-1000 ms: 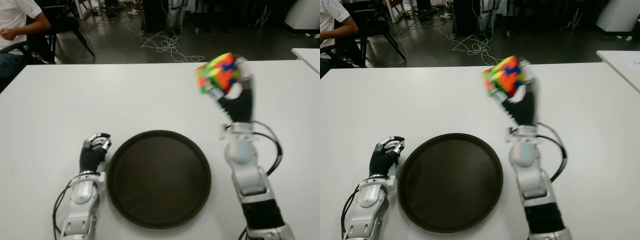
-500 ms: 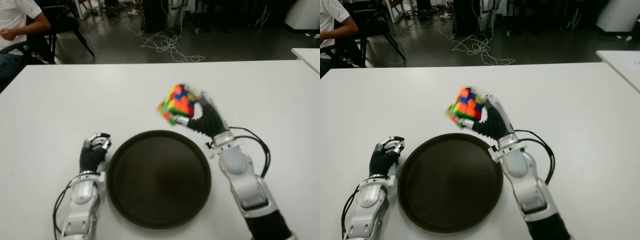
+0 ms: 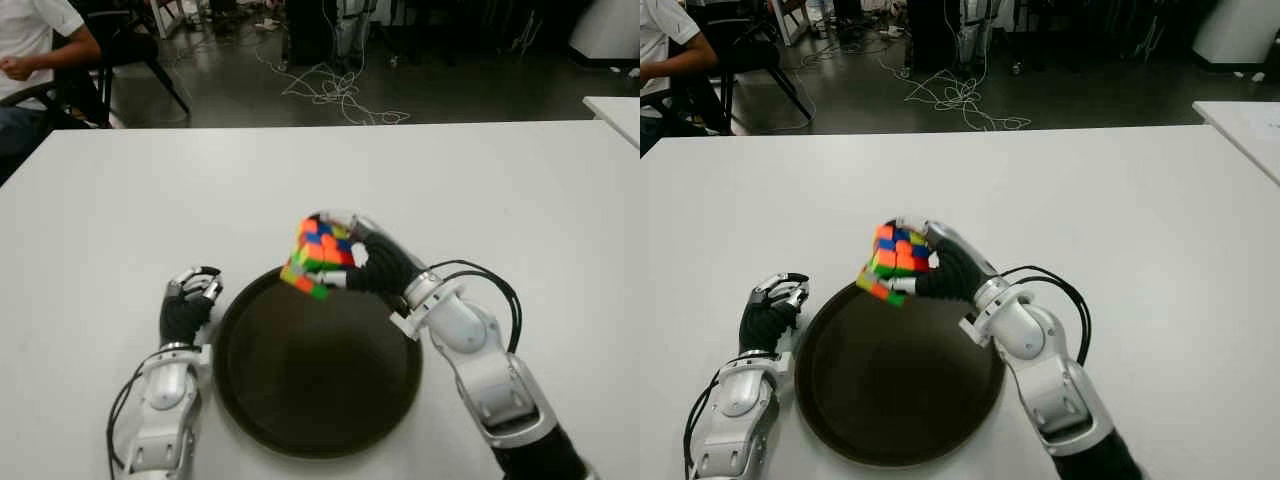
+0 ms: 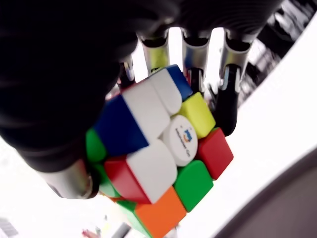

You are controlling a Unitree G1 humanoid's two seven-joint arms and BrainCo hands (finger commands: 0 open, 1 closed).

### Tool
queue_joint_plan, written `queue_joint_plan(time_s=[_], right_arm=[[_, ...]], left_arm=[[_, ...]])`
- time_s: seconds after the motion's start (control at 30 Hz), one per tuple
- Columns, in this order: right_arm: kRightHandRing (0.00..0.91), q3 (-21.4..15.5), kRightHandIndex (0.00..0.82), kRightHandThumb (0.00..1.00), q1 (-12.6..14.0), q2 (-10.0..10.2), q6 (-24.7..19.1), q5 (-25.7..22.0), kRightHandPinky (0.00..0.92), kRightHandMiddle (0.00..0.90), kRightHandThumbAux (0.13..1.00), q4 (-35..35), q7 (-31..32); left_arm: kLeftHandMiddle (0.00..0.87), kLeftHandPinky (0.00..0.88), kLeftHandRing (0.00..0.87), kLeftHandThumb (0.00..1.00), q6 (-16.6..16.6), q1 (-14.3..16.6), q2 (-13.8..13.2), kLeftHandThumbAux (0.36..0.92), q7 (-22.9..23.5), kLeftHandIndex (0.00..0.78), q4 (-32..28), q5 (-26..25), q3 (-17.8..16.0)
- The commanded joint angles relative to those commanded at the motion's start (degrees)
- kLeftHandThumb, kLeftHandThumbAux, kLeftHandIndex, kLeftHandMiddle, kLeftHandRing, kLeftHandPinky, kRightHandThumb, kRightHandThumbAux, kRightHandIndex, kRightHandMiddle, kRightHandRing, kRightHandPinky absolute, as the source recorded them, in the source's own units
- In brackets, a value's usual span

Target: Pick up the Rubik's Cube and put it in the plate

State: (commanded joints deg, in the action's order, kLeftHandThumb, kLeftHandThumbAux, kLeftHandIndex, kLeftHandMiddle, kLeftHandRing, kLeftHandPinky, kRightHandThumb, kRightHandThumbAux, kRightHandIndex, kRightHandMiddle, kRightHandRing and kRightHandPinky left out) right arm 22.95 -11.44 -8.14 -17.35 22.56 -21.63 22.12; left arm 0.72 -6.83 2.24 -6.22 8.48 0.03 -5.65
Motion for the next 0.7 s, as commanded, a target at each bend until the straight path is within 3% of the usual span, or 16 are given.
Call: queue_joint_plan(time_s=[0.33, 0.7], right_arm=[[0.800, 4.06, 0.438, 0.690, -1.56, -1.03, 0.18, 4.39, 0.788, 0.787, 0.726, 3.49, -0.17], [0.794, 5.60, 0.437, 0.689, -3.42, -1.60, 0.65, 6.13, 0.784, 0.780, 0.728, 6.87, 0.55]], left_arm=[[0.799, 0.798, 0.816, 0.705, -0.84, -0.39, -0.34, 0.707, 0.15, 0.442, -0.70, 0.44, 0.46], [0.806, 0.801, 0.819, 0.704, -1.20, -0.08, -0.46, 0.707, 0.31, 0.443, -0.18, 0.44, 0.25]])
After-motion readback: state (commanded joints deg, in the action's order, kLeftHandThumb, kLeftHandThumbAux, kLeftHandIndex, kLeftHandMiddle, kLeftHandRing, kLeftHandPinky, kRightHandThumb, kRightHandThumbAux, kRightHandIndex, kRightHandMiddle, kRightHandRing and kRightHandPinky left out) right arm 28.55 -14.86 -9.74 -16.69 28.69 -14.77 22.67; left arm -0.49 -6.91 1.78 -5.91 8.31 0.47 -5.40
